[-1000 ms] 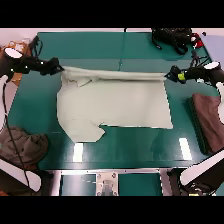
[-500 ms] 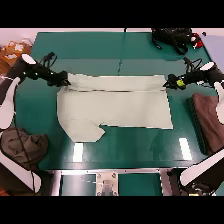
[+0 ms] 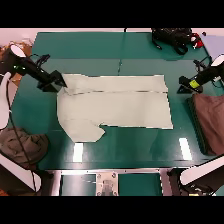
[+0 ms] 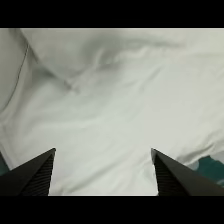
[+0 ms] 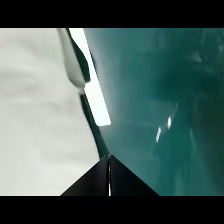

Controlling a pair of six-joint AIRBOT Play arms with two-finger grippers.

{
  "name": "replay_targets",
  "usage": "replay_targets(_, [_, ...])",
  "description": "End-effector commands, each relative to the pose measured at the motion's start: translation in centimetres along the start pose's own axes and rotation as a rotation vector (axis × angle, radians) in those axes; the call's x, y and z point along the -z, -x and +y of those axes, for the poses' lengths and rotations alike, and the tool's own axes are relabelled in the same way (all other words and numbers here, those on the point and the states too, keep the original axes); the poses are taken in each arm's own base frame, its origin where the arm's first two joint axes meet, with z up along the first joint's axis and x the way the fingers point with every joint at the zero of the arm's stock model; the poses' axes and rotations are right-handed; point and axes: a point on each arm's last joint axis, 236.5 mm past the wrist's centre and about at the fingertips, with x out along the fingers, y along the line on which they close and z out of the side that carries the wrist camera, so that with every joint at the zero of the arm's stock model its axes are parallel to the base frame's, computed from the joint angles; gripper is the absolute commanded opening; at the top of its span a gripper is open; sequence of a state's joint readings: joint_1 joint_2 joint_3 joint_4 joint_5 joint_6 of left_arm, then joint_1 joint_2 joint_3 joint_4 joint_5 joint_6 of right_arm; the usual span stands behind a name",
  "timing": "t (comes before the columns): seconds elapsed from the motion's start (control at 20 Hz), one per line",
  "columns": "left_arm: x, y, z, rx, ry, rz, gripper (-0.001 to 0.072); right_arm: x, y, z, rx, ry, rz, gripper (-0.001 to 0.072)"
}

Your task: Fold the shirts.

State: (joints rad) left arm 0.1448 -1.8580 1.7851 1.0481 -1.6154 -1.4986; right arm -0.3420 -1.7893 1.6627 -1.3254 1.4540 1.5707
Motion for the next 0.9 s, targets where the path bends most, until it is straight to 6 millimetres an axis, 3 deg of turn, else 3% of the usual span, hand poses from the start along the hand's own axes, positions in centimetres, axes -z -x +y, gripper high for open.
replay_targets(0.0, [5.6, 1.5, 0.3, -0.025, 0.044, 0.163, 0.0610, 6.1, 1.1, -2.0, 0.083, -0.076, 0.105, 0.0018])
replay_targets(0.05, [7.1, 1.3, 0.5, -0.032, 0.042, 0.165, 0.0530, 8.0, 1.0, -2.1, 0.081, -0.084, 0.115, 0.0018])
replay_targets(0.25, [15.6, -1.6, 2.4, -0.091, 0.091, 0.148, 0.0536, 16.7, -0.3, -3.3, 0.064, -0.230, 0.080, 0.0024])
replay_targets(0.3, [17.9, -2.7, 2.8, -0.092, 0.111, 0.138, 0.0570, 18.4, -1.0, -3.3, 0.056, -0.253, 0.055, 0.0119])
replay_targets(0.35, [19.5, -3.8, 3.0, -0.085, 0.136, 0.125, 0.0666, 19.5, -1.7, -2.9, 0.033, -0.262, 0.035, 0.0306])
replay_targets(0.4, [20.8, -4.8, 3.3, -0.083, 0.153, 0.112, 0.0697, 20.1, -2.5, -2.3, -0.003, -0.280, 0.015, 0.0436])
replay_targets(0.6, [24.1, -9.7, 3.8, -0.087, 0.180, 0.130, 0.0698, 18.8, -4.6, 1.2, -0.164, -0.352, -0.055, 0.0438])
replay_targets(0.75, [23.3, -12.7, 1.5, -0.041, 0.152, 0.064, 0.0697, 17.7, -5.9, 3.3, -0.211, -0.356, -0.068, 0.0437])
replay_targets(0.85, [22.6, -13.5, 0.2, -0.030, 0.118, 0.029, 0.0697, 18.2, -7.2, 4.0, -0.223, -0.373, -0.020, 0.0438])
